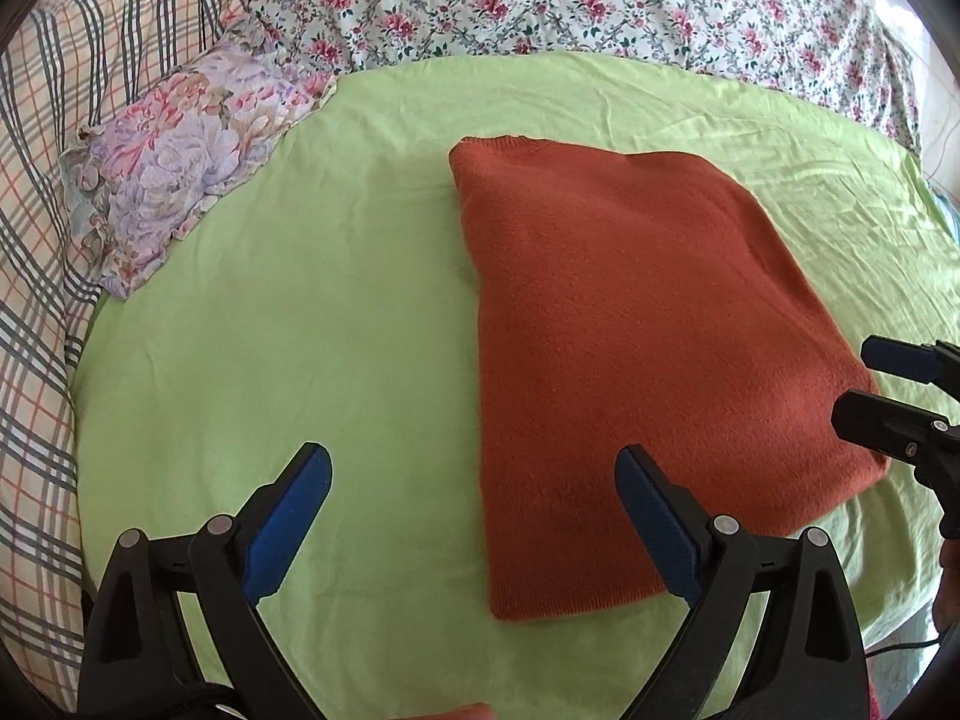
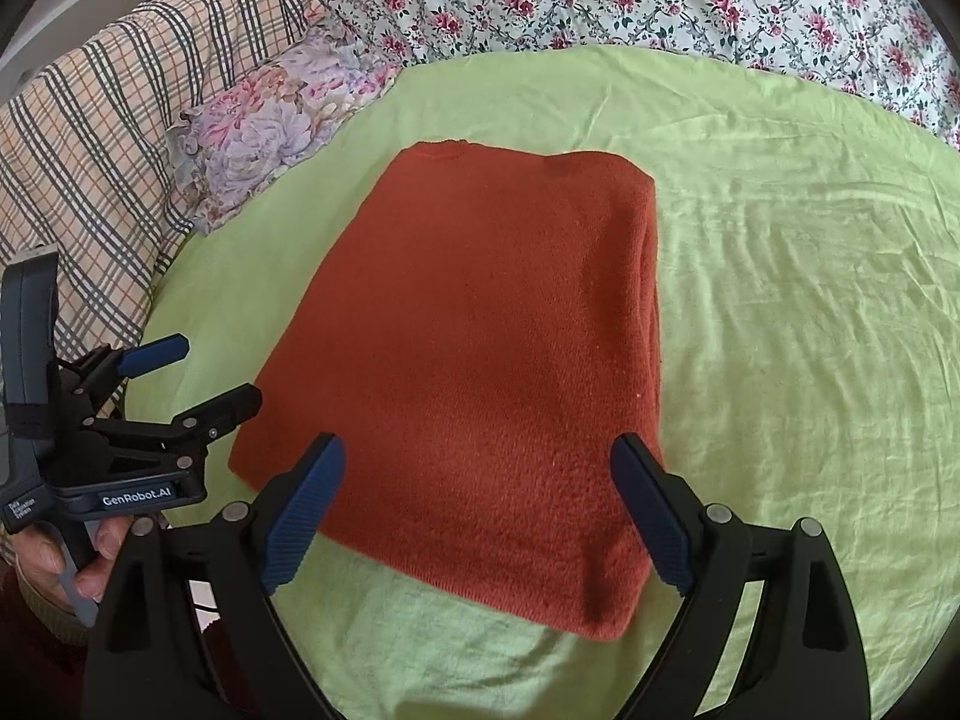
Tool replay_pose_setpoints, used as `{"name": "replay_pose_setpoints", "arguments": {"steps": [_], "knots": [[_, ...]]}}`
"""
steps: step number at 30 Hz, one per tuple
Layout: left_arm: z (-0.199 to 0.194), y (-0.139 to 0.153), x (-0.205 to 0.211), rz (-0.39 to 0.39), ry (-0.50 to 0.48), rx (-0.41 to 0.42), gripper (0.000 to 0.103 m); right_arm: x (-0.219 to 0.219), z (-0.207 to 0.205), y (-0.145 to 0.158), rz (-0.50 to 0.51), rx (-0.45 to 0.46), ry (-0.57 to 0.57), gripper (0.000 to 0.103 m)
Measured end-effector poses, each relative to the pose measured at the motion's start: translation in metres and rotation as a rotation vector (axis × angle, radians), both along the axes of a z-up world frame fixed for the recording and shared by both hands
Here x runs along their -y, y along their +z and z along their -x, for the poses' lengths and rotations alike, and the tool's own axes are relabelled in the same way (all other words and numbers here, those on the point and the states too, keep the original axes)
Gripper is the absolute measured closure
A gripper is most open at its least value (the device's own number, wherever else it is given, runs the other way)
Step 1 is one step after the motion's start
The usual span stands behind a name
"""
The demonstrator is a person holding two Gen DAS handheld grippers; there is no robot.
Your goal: Fold small clothes
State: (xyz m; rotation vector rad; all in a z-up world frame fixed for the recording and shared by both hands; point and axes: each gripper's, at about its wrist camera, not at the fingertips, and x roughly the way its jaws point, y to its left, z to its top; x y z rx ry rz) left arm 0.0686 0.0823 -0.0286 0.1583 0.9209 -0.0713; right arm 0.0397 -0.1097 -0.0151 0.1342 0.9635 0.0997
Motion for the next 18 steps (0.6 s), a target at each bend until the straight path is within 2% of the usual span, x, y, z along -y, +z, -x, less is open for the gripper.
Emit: {"name": "replay_pose_setpoints", "arguments": {"steps": [18], "knots": [[0.0048, -0.0043, 0.0062, 0.013, -0.003, -0.019, 0.006, 0.0034, 0.0007, -0.0065, -0.009, -0.010, -0.028, 0.008]]}}
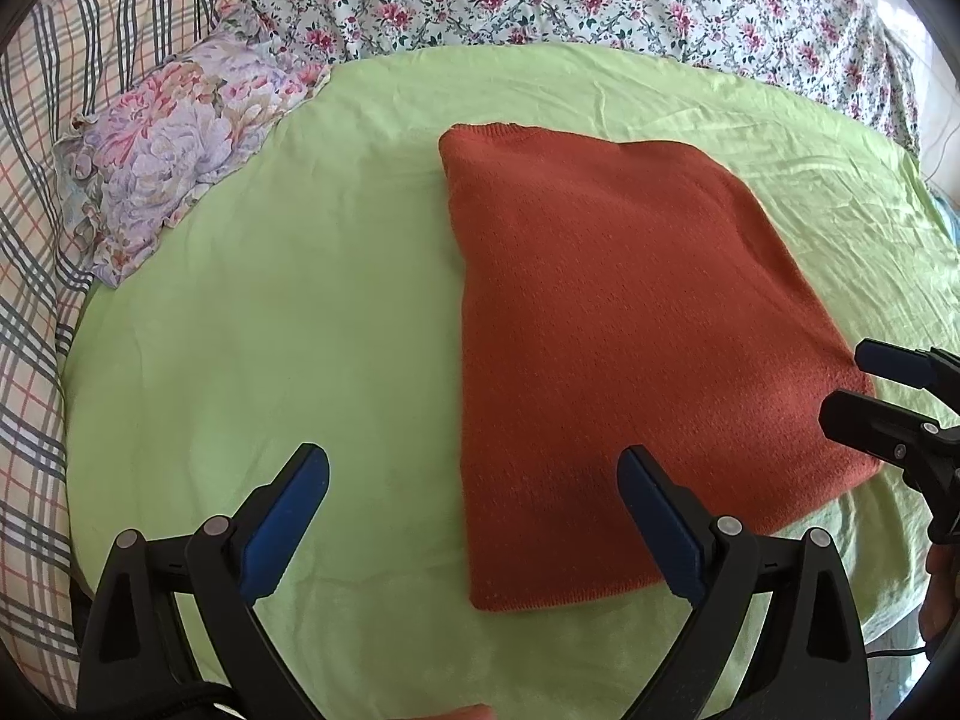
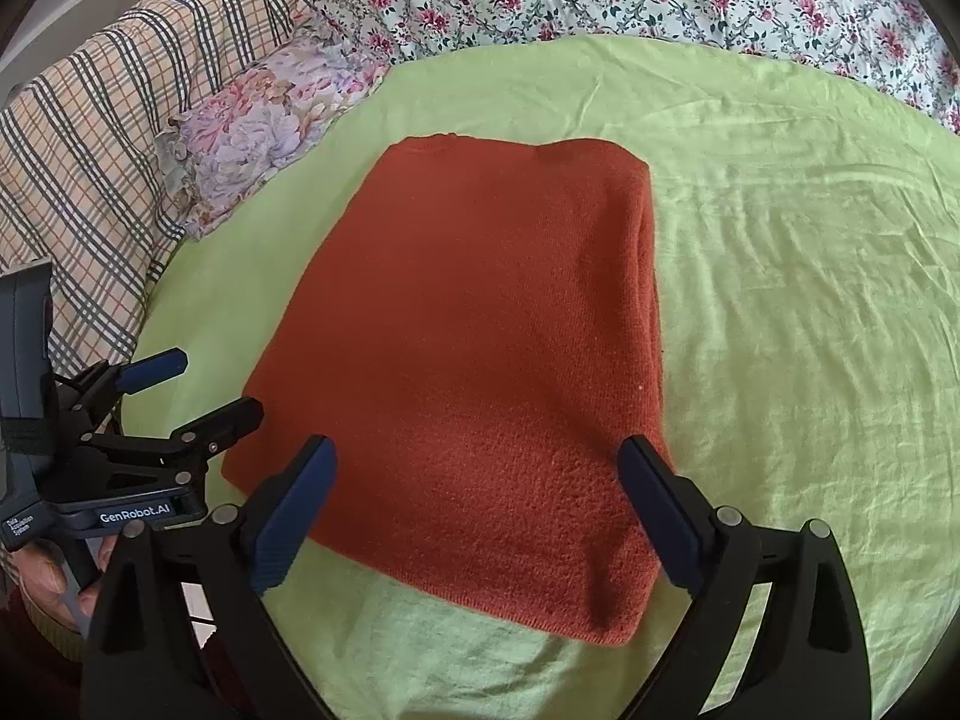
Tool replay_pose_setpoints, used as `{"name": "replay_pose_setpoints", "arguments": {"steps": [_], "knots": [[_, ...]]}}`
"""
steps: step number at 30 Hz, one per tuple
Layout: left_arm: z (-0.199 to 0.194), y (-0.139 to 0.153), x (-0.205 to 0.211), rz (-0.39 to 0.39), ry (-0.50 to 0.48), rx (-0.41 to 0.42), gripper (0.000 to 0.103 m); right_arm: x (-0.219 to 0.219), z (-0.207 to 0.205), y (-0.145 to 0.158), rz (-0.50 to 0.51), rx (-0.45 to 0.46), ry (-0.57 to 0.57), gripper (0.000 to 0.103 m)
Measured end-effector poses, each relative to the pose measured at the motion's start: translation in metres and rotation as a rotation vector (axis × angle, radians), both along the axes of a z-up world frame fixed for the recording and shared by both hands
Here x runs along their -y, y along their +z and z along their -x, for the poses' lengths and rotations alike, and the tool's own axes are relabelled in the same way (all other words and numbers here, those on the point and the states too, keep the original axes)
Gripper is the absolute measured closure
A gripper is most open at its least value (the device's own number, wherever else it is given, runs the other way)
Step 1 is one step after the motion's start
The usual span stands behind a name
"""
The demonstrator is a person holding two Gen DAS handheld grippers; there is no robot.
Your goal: Fold small clothes
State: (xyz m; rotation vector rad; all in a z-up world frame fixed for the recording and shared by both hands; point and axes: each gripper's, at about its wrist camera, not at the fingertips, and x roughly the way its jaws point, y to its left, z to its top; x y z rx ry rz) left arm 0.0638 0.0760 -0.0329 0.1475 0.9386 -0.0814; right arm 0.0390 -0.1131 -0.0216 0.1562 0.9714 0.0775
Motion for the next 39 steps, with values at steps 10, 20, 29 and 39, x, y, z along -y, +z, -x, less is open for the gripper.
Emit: {"name": "replay_pose_setpoints", "arguments": {"steps": [10, 20, 29, 39], "knots": [[0.007, 0.000, 0.003, 0.001, -0.015, 0.008, 0.005, -0.001, 0.003, -0.001, -0.002, 0.005, 0.002, 0.007], [0.010, 0.003, 0.003, 0.010, -0.030, 0.016, 0.004, -0.004, 0.005, -0.001, -0.003, 0.006, 0.003, 0.007], [0.011, 0.001, 0.003, 0.006, -0.037, 0.009, 0.004, -0.005, 0.006, -0.002, 0.000, 0.005, 0.003, 0.007], [0.010, 0.000, 0.002, 0.004, -0.041, -0.002, 0.004, -0.007, 0.007, -0.002, 0.007, -0.002, 0.006, 0.007]]}}
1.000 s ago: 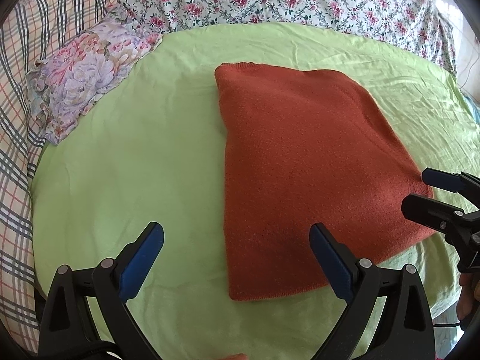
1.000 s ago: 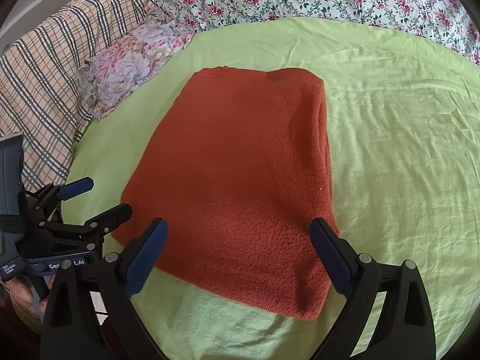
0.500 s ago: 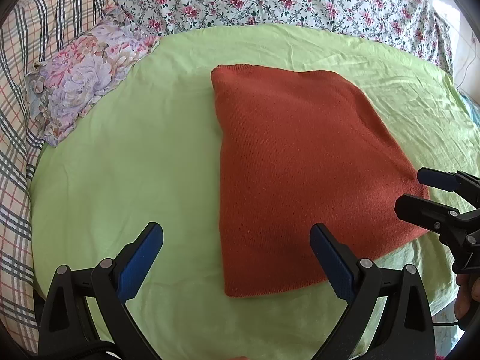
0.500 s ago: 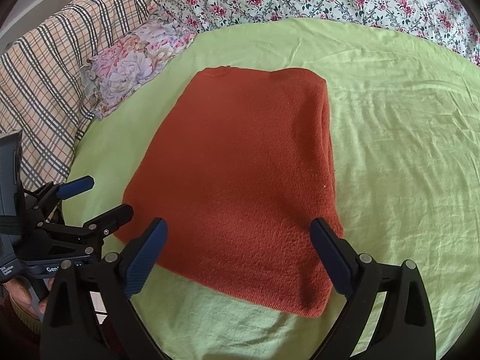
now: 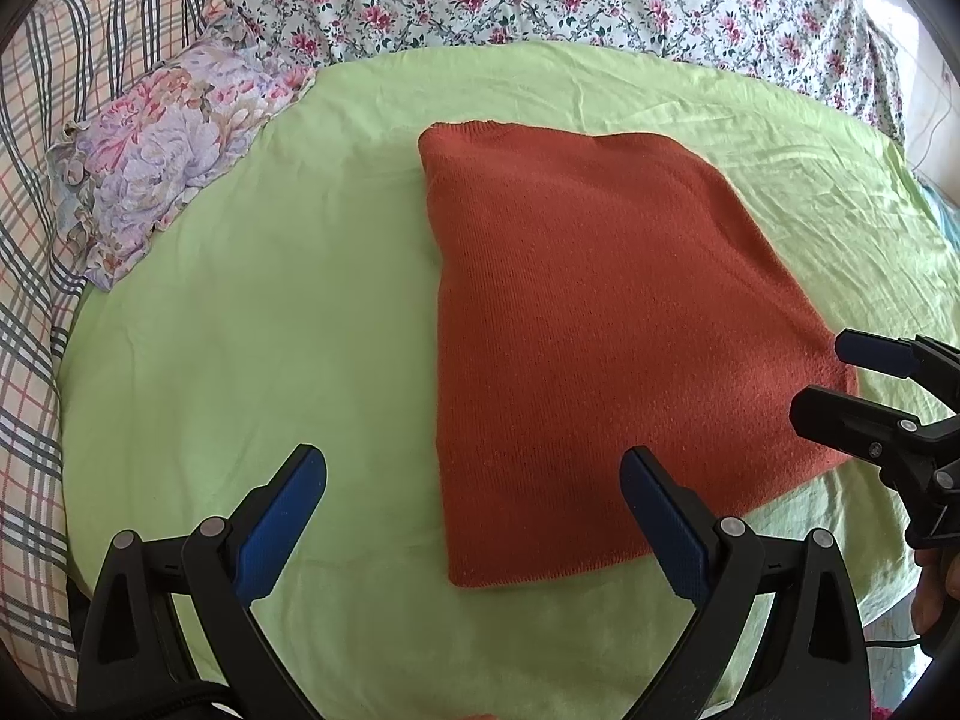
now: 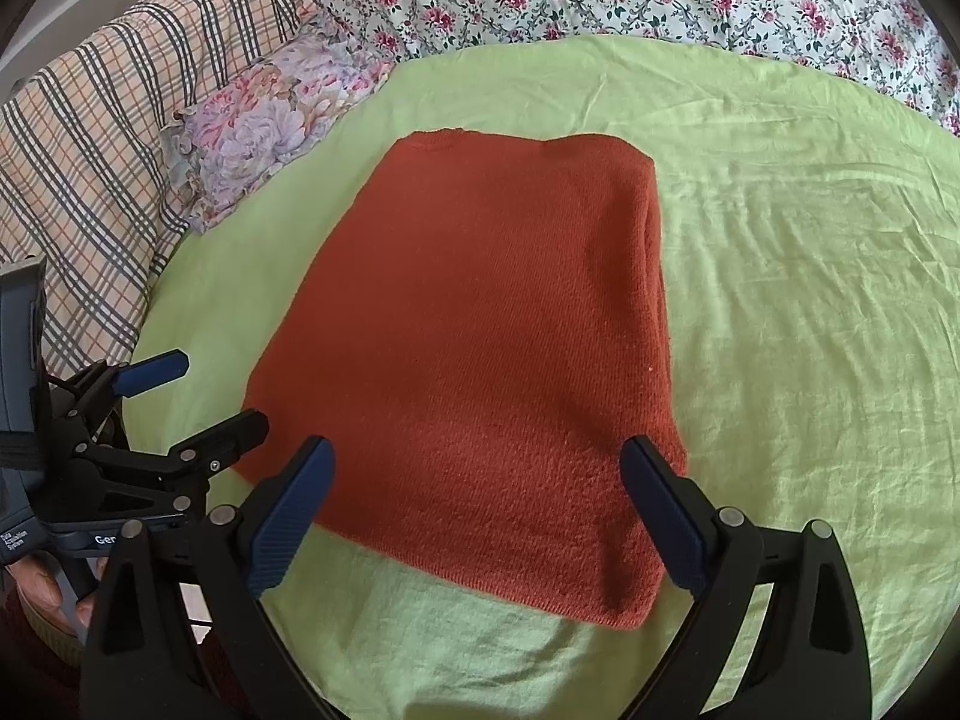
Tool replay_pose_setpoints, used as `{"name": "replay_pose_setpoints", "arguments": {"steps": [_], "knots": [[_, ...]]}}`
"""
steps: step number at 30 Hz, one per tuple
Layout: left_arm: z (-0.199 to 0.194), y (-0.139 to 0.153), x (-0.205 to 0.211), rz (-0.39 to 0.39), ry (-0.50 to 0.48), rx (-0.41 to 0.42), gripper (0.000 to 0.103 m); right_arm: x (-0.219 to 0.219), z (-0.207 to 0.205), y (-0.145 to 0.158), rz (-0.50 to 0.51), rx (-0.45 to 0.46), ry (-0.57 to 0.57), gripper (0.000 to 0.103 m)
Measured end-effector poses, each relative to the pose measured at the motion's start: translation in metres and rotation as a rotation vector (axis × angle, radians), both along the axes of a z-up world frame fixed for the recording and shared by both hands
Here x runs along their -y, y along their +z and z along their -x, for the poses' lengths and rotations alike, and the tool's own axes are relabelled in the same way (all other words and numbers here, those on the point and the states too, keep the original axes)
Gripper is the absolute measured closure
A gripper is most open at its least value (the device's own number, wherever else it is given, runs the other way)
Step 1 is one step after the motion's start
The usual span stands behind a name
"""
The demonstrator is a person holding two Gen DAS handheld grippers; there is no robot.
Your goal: Fold small clothes
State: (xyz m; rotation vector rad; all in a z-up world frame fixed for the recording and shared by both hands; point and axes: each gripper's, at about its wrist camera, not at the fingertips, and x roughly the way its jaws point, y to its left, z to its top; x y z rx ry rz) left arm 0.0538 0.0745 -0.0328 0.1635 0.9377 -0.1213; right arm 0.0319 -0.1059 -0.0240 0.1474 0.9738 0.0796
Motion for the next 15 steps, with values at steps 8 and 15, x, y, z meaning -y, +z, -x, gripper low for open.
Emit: {"name": "replay_pose_setpoints", "arguments": {"steps": [8, 15], "knots": [[-0.0008, 0.0004, -0.0012, 0.003, 0.002, 0.001, 0.004, 0.0033, -0.0019, -0.0013, 0.004, -0.009, 0.015, 0.007], [-0.0001, 0.0006, -0.0012, 0.004, 0.002, 0.001, 0.004, 0.0025, -0.0013, -0.0012, 0.004, -0.009, 0.014, 0.007]]}}
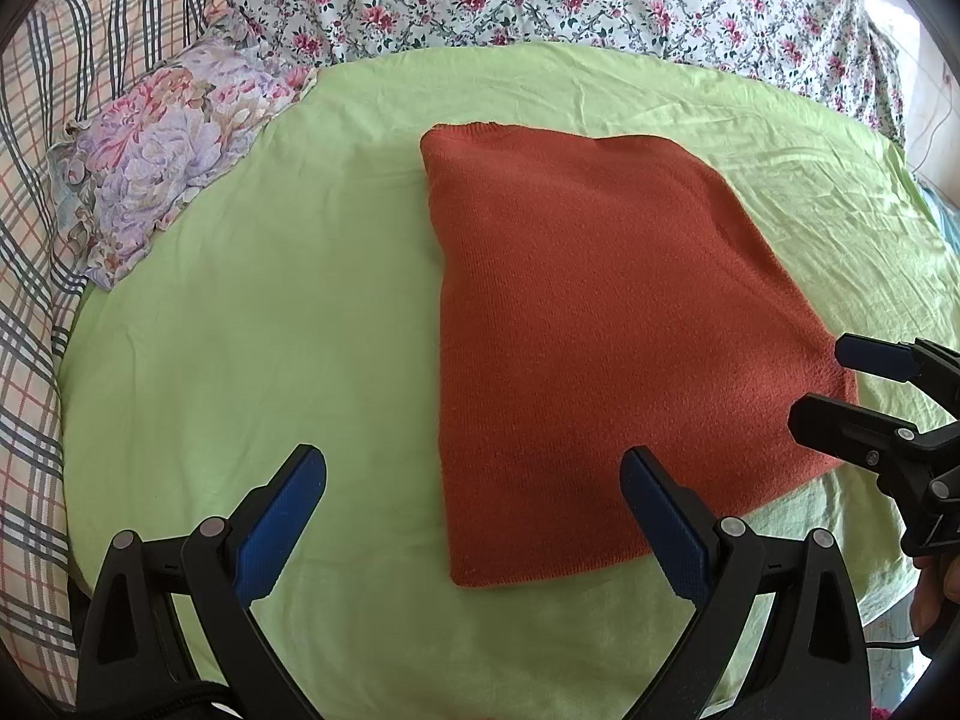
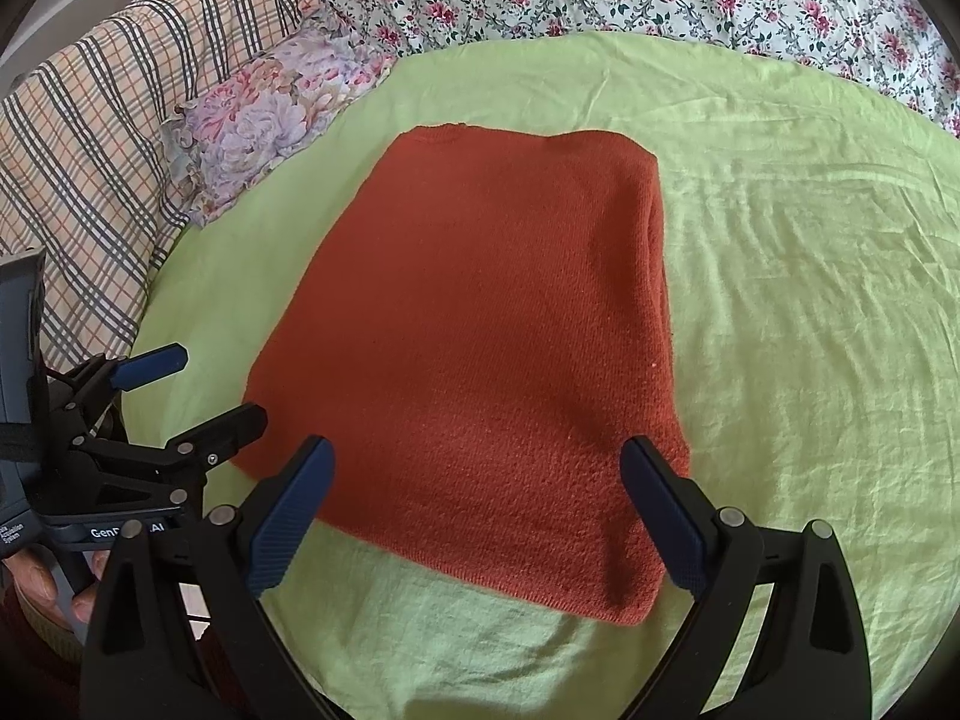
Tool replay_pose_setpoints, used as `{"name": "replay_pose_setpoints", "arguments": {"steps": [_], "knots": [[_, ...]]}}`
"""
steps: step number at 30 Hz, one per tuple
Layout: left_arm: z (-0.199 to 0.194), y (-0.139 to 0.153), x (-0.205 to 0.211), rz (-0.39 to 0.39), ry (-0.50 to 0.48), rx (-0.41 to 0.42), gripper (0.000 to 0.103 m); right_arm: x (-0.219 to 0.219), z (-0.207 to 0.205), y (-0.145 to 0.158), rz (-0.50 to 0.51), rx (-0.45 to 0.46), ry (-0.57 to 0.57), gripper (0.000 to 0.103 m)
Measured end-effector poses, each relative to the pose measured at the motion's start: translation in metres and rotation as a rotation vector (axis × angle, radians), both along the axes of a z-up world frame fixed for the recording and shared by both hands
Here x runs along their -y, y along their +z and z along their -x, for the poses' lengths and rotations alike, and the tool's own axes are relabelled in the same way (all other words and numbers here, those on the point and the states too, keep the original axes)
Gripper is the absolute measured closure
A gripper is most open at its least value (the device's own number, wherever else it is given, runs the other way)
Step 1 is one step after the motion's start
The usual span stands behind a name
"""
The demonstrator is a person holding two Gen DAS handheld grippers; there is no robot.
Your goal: Fold small clothes
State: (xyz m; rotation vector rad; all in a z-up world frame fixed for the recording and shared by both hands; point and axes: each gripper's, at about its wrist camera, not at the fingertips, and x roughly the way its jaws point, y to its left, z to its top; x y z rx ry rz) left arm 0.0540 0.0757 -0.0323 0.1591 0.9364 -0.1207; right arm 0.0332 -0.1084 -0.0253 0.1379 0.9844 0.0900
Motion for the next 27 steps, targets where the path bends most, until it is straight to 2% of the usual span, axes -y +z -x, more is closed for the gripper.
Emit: {"name": "replay_pose_setpoints", "arguments": {"steps": [27], "knots": [[0.0031, 0.0019, 0.0024, 0.003, -0.007, 0.004, 0.004, -0.0001, 0.0031, 0.0053, 0.002, 0.007, 0.008, 0.007]]}}
